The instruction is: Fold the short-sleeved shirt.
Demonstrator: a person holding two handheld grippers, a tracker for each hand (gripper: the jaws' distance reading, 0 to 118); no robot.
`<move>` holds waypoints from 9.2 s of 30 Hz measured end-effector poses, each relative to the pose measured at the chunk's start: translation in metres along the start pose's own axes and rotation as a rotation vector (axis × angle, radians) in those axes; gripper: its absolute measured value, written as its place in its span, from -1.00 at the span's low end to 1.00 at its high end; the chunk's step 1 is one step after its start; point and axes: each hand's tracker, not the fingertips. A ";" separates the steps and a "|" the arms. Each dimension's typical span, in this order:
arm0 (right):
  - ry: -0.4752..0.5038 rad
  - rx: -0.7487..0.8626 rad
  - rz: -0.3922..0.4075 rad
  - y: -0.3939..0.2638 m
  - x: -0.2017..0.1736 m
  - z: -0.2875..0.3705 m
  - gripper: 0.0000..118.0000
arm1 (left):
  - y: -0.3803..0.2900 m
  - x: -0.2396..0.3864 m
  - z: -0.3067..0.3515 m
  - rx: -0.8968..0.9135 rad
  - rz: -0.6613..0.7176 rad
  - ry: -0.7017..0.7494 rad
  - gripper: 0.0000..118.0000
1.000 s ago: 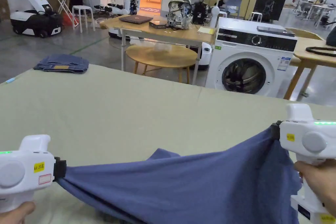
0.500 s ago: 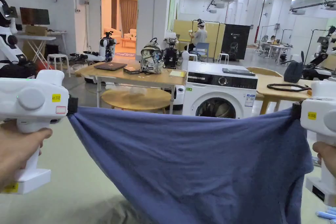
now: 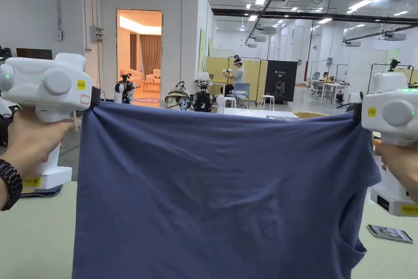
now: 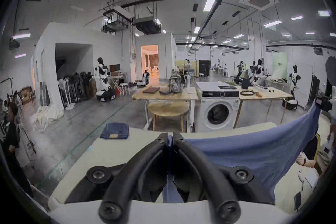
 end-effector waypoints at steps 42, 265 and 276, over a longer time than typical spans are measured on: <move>0.005 -0.093 0.097 -0.189 0.011 0.209 -1.00 | -0.225 -0.020 0.134 -0.117 0.057 -0.102 -1.00; 0.075 -0.523 -0.116 -0.424 -0.066 0.224 -1.00 | -0.487 0.002 0.032 -1.001 0.115 -0.089 -0.10; 0.025 -0.600 -0.112 -0.433 -0.045 0.211 -1.00 | -0.488 0.013 0.061 -0.882 0.030 -0.117 -0.96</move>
